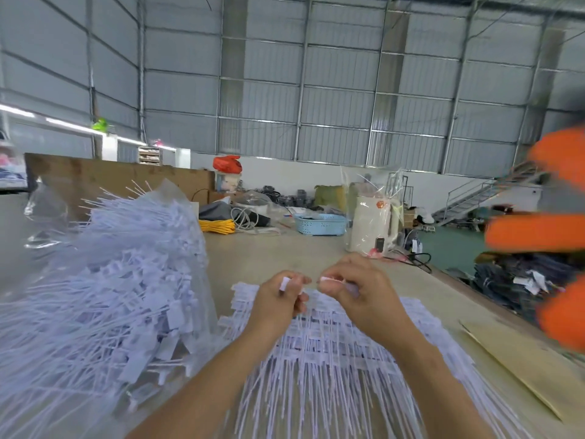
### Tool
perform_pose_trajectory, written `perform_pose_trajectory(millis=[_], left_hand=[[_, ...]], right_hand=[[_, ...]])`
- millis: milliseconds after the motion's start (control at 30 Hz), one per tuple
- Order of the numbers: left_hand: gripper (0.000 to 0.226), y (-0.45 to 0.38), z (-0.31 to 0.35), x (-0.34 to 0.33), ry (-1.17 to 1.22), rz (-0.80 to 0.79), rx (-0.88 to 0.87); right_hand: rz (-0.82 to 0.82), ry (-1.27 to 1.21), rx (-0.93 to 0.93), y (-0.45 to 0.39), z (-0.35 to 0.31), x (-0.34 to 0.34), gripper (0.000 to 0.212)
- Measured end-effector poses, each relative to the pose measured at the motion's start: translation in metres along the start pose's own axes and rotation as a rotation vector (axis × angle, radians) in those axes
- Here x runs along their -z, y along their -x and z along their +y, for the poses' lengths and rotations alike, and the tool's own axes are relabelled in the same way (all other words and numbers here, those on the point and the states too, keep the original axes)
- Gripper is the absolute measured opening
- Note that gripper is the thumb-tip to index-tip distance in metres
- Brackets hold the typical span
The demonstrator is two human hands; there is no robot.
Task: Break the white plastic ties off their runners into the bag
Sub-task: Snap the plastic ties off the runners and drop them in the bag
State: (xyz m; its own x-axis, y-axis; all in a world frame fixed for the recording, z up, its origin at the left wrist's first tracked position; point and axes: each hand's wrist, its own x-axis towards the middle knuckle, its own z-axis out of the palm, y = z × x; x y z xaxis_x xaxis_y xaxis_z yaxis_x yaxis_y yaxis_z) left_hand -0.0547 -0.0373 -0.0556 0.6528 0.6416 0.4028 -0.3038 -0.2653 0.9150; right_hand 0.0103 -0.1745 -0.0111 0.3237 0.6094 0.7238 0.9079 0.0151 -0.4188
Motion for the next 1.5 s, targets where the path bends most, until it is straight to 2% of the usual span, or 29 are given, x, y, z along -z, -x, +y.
perform_pose_trajectory(millis=[100,167,300,400,500,600,800,933,1000,1200,1433,1500], left_hand=[[0.05,0.011,0.008,-0.015,0.188,-0.124,0.159],[0.055,0.015,0.011,-0.019,0.237,-0.198,0.227],[0.03,0.018,0.005,-0.015,0.197,-0.235,0.119],[0.021,0.015,0.003,-0.009,0.167,-0.183,0.032],[0.02,0.012,0.004,-0.006,0.098,-0.118,-0.006],[0.021,0.013,0.004,-0.007,0.001,-0.111,-0.033],[0.023,0.015,0.011,-0.006,0.087,-0.131,0.062],[0.032,0.013,0.016,-0.003,0.104,-0.104,0.144],[0.034,0.013,0.019,-0.002,0.174,-0.111,0.216],[0.03,0.011,0.027,-0.002,0.351,-0.171,0.358],[0.027,0.012,0.042,0.001,0.534,-0.231,0.481],[0.021,0.016,0.059,0.008,0.577,-0.276,0.51]], right_hand=[[-0.072,0.037,0.002,0.002,0.005,-0.01,0.025],[-0.079,0.052,-0.032,0.003,0.009,-0.01,0.03],[-0.084,0.065,-0.047,0.005,0.013,-0.01,0.032],[-0.136,0.089,-0.105,0.005,0.018,-0.01,0.03],[-0.171,0.156,-0.2,0.004,0.023,-0.006,0.008],[-0.244,0.219,-0.213,0.004,0.024,-0.007,0.026],[-0.171,0.268,-0.136,0.005,0.018,-0.013,0.018],[-0.093,0.598,0.111,0.005,0.011,-0.017,0.011],[-0.031,0.651,0.195,0.006,0.009,-0.017,0.011],[0.107,0.436,0.164,0.007,0.01,-0.015,0.019],[0.174,0.171,0.081,0.002,0.013,-0.023,0.01],[0.222,0.197,0.073,0.002,0.02,-0.019,0.012]])
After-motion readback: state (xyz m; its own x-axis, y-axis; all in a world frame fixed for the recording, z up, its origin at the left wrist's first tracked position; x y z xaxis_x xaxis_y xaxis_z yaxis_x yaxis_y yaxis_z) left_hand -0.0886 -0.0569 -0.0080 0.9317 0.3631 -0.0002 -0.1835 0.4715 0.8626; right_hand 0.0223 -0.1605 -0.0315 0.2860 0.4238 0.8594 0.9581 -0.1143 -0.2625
